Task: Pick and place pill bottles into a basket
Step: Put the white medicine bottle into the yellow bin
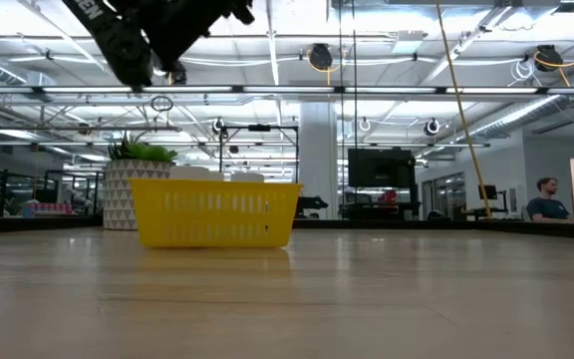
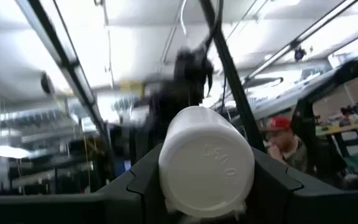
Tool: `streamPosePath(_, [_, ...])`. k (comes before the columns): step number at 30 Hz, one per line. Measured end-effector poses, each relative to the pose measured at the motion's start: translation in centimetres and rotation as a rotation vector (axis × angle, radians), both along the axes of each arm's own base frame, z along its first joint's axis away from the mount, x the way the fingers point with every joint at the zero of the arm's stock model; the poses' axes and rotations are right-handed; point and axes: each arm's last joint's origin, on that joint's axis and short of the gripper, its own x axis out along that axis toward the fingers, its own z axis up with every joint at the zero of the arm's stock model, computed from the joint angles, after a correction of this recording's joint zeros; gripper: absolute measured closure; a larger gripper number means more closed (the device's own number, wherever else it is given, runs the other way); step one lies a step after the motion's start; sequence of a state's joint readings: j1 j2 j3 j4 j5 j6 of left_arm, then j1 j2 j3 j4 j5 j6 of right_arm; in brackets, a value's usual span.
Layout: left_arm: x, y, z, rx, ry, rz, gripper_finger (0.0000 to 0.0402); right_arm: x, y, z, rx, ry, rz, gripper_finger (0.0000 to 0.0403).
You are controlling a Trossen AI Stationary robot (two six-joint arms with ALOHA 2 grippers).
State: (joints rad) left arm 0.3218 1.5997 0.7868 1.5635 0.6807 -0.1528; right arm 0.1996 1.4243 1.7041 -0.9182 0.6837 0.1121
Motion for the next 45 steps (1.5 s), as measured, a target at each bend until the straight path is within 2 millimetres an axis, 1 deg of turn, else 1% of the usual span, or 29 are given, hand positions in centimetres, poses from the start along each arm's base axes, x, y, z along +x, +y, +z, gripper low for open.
streamPosePath(2, [0.1,-0.3,0.5,0.008,-0.018,-0.011,0.023,0.8,-0.4,-1.3,-0.026,0.001,0.004,0.02])
streamPosePath(5, [0.4,-0.8,0.6,0.025,-0.025,-0.029,0.023,2.0,-1.2,-3.2,-0.048,-0.055,-0.001,0.0199])
streamPosePath(8, [0.4,-0.9,0.7,0.028,-0.03,-0.033,0.023,2.3,-2.3,-4.6,-0.063,-0.187,0.023,0.0198])
streamPosePath(10, [0.4,-0.7,0.7,0.025,-0.03,-0.026,0.023,1.8,-3.0,-4.9,-0.059,-0.31,0.058,0.0198])
streamPosePath(13, [0.3,-0.5,0.8,0.015,-0.032,-0.01,0.023,0.6,-3.7,-5.1,-0.07,-0.495,0.106,0.0198])
streamPosePath(16, [0.2,0.0,0.8,0.005,-0.036,0.016,0.023,-0.4,-4.0,-5.4,-0.057,-0.643,0.174,0.0198])
streamPosePath(19, [0.1,0.3,0.8,0.0,-0.038,0.034,0.023,-0.6,-4.0,-5.7,-0.036,-0.768,0.264,0.0198])
streamPosePath(21, [0.1,0.4,0.8,-0.002,-0.038,0.037,0.023,-0.1,-3.9,-6.4,-0.039,-0.785,0.292,0.0198])
streamPosePath(25, [0.1,0.5,0.8,-0.005,-0.04,0.044,0.023,1.5,-4.3,-7.9,-0.059,-0.747,0.315,0.0197])
streamPosePath(29, [0.2,0.6,1.2,0.0,-0.054,0.048,0.023,2.8,-4.9,-8.3,-0.076,-0.819,0.367,0.0197])
streamPosePath(34, [0.3,0.7,1.9,0.0,-0.068,0.031,0.023,3.7,-5.4,-8.4,-0.128,-0.922,0.421,0.0197])
streamPosePath(39, [0.2,1.0,2.0,-0.002,-0.065,0.041,0.023,4.1,-5.6,-8.3,-0.168,-0.981,0.441,0.0197])
streamPosePath(45, [0.0,1.6,2.0,-0.002,-0.068,0.059,0.023,5.1,-5.9,-7.5,-0.182,-1.023,0.507,0.0197])
